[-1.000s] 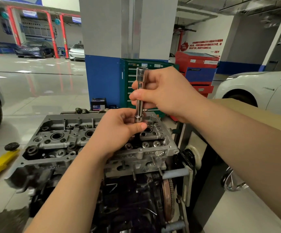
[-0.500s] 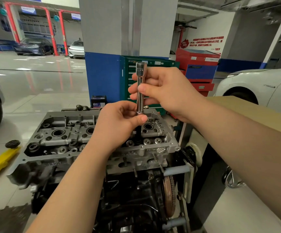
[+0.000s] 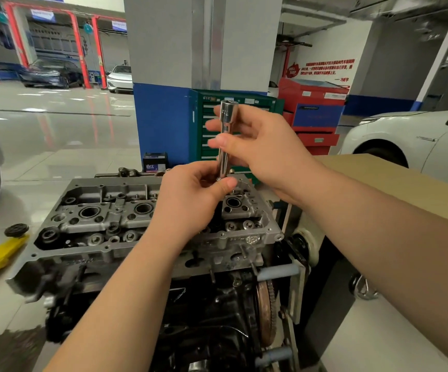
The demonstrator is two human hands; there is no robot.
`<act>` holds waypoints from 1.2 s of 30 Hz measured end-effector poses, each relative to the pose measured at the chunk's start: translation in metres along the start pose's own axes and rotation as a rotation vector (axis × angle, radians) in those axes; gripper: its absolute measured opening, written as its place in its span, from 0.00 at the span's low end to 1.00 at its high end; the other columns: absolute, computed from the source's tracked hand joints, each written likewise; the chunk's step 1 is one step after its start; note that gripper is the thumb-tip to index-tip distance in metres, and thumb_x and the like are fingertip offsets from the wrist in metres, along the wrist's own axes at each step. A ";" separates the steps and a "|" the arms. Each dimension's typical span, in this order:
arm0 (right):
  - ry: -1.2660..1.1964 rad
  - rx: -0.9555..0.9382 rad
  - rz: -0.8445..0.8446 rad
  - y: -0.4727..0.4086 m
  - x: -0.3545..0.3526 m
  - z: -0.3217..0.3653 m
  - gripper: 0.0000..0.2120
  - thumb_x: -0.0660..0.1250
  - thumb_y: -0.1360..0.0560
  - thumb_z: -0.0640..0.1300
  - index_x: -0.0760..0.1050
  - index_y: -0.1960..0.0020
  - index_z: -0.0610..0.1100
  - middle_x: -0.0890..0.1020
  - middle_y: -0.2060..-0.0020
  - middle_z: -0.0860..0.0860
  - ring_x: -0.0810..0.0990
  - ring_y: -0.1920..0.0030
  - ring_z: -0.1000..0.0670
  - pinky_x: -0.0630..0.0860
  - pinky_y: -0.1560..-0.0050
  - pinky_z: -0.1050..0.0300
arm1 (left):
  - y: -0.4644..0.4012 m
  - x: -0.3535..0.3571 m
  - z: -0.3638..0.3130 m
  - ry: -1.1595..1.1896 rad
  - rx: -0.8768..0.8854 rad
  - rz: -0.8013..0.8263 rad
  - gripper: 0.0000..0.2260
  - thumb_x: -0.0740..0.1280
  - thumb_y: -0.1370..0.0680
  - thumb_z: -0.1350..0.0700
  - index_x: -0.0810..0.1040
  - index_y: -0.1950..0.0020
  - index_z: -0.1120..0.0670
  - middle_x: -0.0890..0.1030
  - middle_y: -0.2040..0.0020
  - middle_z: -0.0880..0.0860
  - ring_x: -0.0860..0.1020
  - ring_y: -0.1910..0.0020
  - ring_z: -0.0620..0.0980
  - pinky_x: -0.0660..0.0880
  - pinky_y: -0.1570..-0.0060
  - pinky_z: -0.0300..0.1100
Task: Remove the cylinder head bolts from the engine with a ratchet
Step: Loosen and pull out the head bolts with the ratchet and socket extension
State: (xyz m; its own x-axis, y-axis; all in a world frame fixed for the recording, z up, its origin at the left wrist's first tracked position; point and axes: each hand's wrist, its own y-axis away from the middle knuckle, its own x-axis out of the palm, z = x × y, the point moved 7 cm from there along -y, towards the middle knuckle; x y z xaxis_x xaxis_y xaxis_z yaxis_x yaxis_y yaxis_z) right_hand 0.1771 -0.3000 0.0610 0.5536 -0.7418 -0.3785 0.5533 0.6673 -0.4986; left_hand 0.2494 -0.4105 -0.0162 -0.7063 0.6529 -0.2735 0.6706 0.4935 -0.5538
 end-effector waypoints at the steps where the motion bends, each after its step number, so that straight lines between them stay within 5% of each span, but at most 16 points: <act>1: -0.099 0.029 0.067 0.000 0.003 -0.001 0.14 0.66 0.18 0.33 0.77 0.34 0.43 0.86 0.44 0.47 0.87 0.45 0.49 0.83 0.40 0.44 | -0.001 0.000 0.001 0.016 -0.001 0.020 0.06 0.77 0.23 0.53 0.88 0.47 0.46 0.87 0.58 0.40 0.84 0.57 0.42 0.77 0.56 0.32; 3: -0.124 0.036 0.137 0.001 0.006 0.004 0.12 0.64 0.18 0.31 0.76 0.36 0.40 0.87 0.48 0.44 0.88 0.47 0.47 0.83 0.42 0.45 | -0.003 0.000 0.004 0.073 -0.015 0.063 0.05 0.77 0.23 0.54 0.88 0.49 0.48 0.88 0.58 0.43 0.85 0.56 0.46 0.78 0.55 0.33; 6: 0.125 -0.033 0.005 0.001 0.007 0.013 0.07 0.71 0.21 0.34 0.78 0.44 0.42 0.88 0.56 0.47 0.88 0.56 0.52 0.85 0.47 0.47 | -0.005 0.002 0.011 0.241 -0.063 0.153 0.06 0.76 0.23 0.60 0.88 0.47 0.53 0.89 0.55 0.52 0.87 0.52 0.55 0.82 0.48 0.47; 11: 0.231 -0.123 -0.188 0.013 0.003 0.009 0.09 0.76 0.25 0.46 0.81 0.48 0.45 0.87 0.61 0.51 0.87 0.59 0.51 0.84 0.54 0.48 | -0.004 0.009 0.014 0.553 -0.179 0.335 0.10 0.73 0.24 0.63 0.86 0.43 0.58 0.88 0.48 0.59 0.87 0.49 0.55 0.83 0.48 0.44; 14: 0.253 -0.120 -0.187 0.012 -0.031 -0.010 0.16 0.71 0.22 0.58 0.81 0.39 0.51 0.87 0.53 0.58 0.85 0.52 0.60 0.82 0.50 0.60 | -0.001 0.016 0.013 0.464 -0.168 0.271 0.09 0.70 0.19 0.62 0.85 0.40 0.55 0.88 0.47 0.55 0.87 0.47 0.53 0.83 0.47 0.41; 16: 0.389 -0.039 -0.282 0.008 -0.076 -0.040 0.20 0.65 0.20 0.63 0.77 0.33 0.54 0.84 0.44 0.61 0.81 0.43 0.62 0.77 0.42 0.61 | 0.003 0.018 0.011 0.369 -0.139 0.199 0.09 0.68 0.17 0.60 0.84 0.39 0.50 0.88 0.49 0.50 0.87 0.49 0.49 0.82 0.52 0.37; 19: 0.697 0.192 -0.421 0.011 -0.148 -0.106 0.19 0.62 0.18 0.60 0.78 0.34 0.51 0.82 0.44 0.57 0.80 0.45 0.54 0.75 0.47 0.54 | 0.008 0.021 0.008 0.354 -0.124 0.151 0.09 0.67 0.15 0.57 0.83 0.39 0.48 0.87 0.48 0.49 0.86 0.49 0.49 0.83 0.48 0.43; 25: 1.006 0.696 -0.125 0.051 -0.191 -0.236 0.21 0.63 0.19 0.60 0.76 0.34 0.48 0.83 0.46 0.45 0.81 0.47 0.41 0.80 0.43 0.45 | 0.017 0.025 0.004 0.379 -0.115 0.166 0.09 0.64 0.14 0.55 0.81 0.38 0.45 0.87 0.47 0.49 0.86 0.50 0.49 0.79 0.54 0.31; 29: 1.172 0.625 -0.143 0.055 -0.188 -0.252 0.22 0.63 0.19 0.59 0.71 0.29 0.50 0.81 0.39 0.45 0.79 0.40 0.39 0.78 0.43 0.44 | 0.018 0.025 0.005 0.411 -0.109 0.178 0.09 0.64 0.14 0.56 0.81 0.38 0.46 0.86 0.47 0.51 0.86 0.49 0.51 0.76 0.55 0.29; 36: 0.890 0.511 -0.087 0.047 -0.175 -0.238 0.19 0.67 0.17 0.49 0.73 0.27 0.47 0.82 0.37 0.46 0.80 0.38 0.43 0.77 0.39 0.49 | 0.017 0.023 0.006 0.465 -0.122 0.196 0.09 0.65 0.14 0.56 0.83 0.39 0.46 0.86 0.47 0.52 0.86 0.49 0.52 0.78 0.53 0.30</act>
State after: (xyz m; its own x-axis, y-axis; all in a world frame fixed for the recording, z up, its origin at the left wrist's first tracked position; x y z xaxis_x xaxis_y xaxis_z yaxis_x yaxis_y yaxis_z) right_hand -0.0421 -0.1548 -0.0812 -0.0471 -0.4309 -0.9012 0.8832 0.4035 -0.2392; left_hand 0.2434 -0.3907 -0.0368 -0.4085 0.9122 0.0309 0.8212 0.3821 -0.4238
